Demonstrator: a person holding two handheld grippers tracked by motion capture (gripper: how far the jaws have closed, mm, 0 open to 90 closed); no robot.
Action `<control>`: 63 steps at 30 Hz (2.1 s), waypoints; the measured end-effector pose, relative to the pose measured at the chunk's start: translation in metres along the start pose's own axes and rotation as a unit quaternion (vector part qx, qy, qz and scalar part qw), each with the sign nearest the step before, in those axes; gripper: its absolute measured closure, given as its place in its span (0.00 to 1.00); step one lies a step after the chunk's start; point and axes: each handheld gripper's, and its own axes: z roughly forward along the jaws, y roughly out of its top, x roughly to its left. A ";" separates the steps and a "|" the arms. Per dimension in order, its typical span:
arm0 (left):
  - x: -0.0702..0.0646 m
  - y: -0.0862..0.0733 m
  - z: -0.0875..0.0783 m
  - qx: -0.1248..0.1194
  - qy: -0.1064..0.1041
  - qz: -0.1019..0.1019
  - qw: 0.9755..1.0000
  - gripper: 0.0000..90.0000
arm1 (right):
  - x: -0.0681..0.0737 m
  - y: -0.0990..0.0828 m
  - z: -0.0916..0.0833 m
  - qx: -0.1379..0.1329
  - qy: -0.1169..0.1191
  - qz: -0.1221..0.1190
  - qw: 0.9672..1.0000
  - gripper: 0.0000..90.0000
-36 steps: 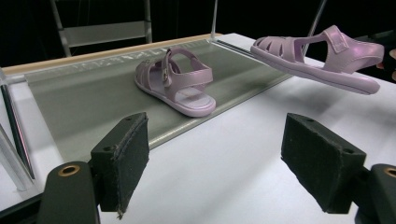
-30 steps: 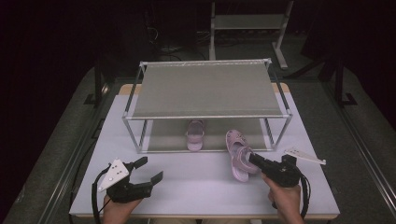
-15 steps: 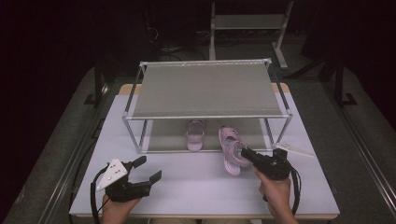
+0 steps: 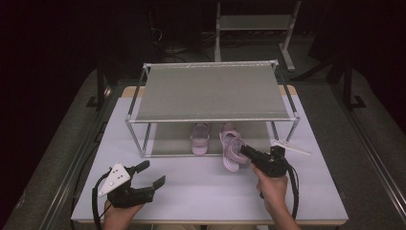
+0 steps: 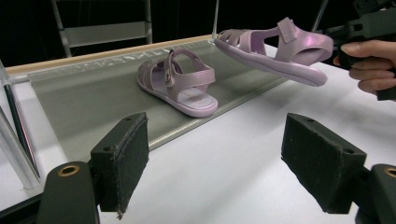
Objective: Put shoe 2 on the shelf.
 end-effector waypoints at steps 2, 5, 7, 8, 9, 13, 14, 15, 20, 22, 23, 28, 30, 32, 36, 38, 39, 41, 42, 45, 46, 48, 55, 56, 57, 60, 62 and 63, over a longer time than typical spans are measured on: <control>0.000 0.000 0.000 0.001 -0.001 0.001 1.000 0.26 | 0.000 0.001 0.005 0.000 -0.005 -0.001 1.000 0.92; -0.001 0.000 0.001 0.002 -0.001 0.002 1.000 0.26 | 0.001 0.001 0.011 -0.002 -0.012 -0.002 1.000 0.92; -0.002 0.000 0.001 0.001 -0.002 0.003 1.000 0.26 | 0.001 0.003 0.015 -0.002 -0.014 -0.001 1.000 0.92; -0.002 0.001 0.001 0.001 -0.002 0.005 1.000 0.26 | 0.002 0.004 0.020 -0.006 -0.016 0.000 1.000 0.92; -0.002 0.001 0.001 0.001 -0.002 0.005 1.000 0.26 | 0.002 0.004 0.020 -0.006 -0.016 0.000 1.000 0.92; -0.003 0.002 0.001 0.000 -0.003 0.006 1.000 0.25 | 0.001 0.006 0.030 -0.013 -0.020 0.008 1.000 0.92; -0.003 0.001 0.002 0.001 -0.003 0.006 1.000 0.25 | 0.000 0.007 0.033 -0.015 -0.022 0.007 1.000 0.92; -0.003 0.001 0.002 0.001 -0.003 0.006 1.000 0.25 | 0.000 0.007 0.033 -0.015 -0.022 0.007 1.000 0.92; -0.002 0.001 0.002 0.003 -0.004 0.007 1.000 0.25 | -0.002 0.012 0.042 -0.012 -0.035 0.001 0.999 0.92; -0.003 0.001 0.002 0.002 -0.005 0.007 1.000 0.25 | -0.002 0.012 0.045 -0.007 -0.039 -0.002 0.999 0.92; -0.003 0.001 0.002 0.002 -0.005 0.007 1.000 0.25 | -0.002 0.012 0.046 -0.006 -0.041 -0.004 0.999 0.92; -0.003 0.002 0.001 0.001 -0.005 0.010 1.000 0.25 | -0.005 0.012 0.052 -0.003 -0.048 -0.003 0.999 0.92; -0.003 0.002 0.002 0.001 -0.006 0.009 1.000 0.25 | -0.006 0.012 0.055 -0.004 -0.049 -0.005 0.999 0.92; -0.003 0.002 0.002 0.001 -0.006 0.009 1.000 0.25 | -0.007 0.013 0.057 -0.006 -0.050 -0.002 0.999 0.92; -0.003 0.001 0.002 0.001 -0.009 0.007 1.000 0.25 | -0.008 0.013 0.060 -0.005 -0.052 -0.003 0.999 0.92; -0.004 0.002 0.003 0.000 -0.010 0.008 1.000 0.25 | -0.005 0.016 0.064 0.000 -0.055 -0.008 0.998 0.92; -0.004 0.002 0.003 0.000 -0.010 0.008 1.000 0.25 | -0.005 0.016 0.064 0.000 -0.055 -0.008 0.998 0.92; -0.004 0.002 0.003 0.000 -0.011 0.010 1.000 0.25 | -0.004 0.017 0.066 0.000 -0.054 -0.004 0.999 0.92; -0.005 0.002 0.002 0.000 -0.010 0.011 1.000 0.25 | -0.002 0.018 0.068 0.002 -0.054 -0.003 0.999 0.92; -0.004 0.002 0.001 -0.001 -0.011 0.010 1.000 0.25 | -0.003 0.018 0.071 0.000 -0.061 -0.010 0.998 0.92; -0.004 0.002 0.002 -0.003 -0.014 0.008 1.000 0.25 | -0.004 0.018 0.073 -0.001 -0.066 -0.015 0.998 0.92; -0.005 0.002 0.002 -0.003 -0.015 0.008 1.000 0.25 | -0.005 0.018 0.076 -0.001 -0.068 -0.020 0.997 0.92; -0.006 0.002 0.003 -0.002 -0.016 0.010 1.000 0.25 | -0.009 0.018 0.083 0.003 -0.071 -0.037 0.997 0.92; -0.006 0.002 0.003 -0.002 -0.016 0.009 1.000 0.25 | -0.008 0.018 0.085 0.003 -0.073 -0.029 0.997 0.92; -0.006 0.002 0.003 -0.002 -0.016 0.009 1.000 0.25 | -0.008 0.018 0.085 0.003 -0.073 -0.029 0.997 0.92; -0.006 0.002 0.002 -0.002 -0.017 0.009 1.000 0.25 | -0.009 0.019 0.087 0.003 -0.077 -0.034 0.996 0.92; -0.006 0.002 0.002 -0.003 -0.018 0.009 1.000 0.25 | -0.009 0.020 0.088 0.006 -0.081 -0.041 0.996 0.92; -0.006 0.002 0.002 -0.003 -0.018 0.009 1.000 0.25 | -0.009 0.020 0.088 0.006 -0.081 -0.041 0.996 0.92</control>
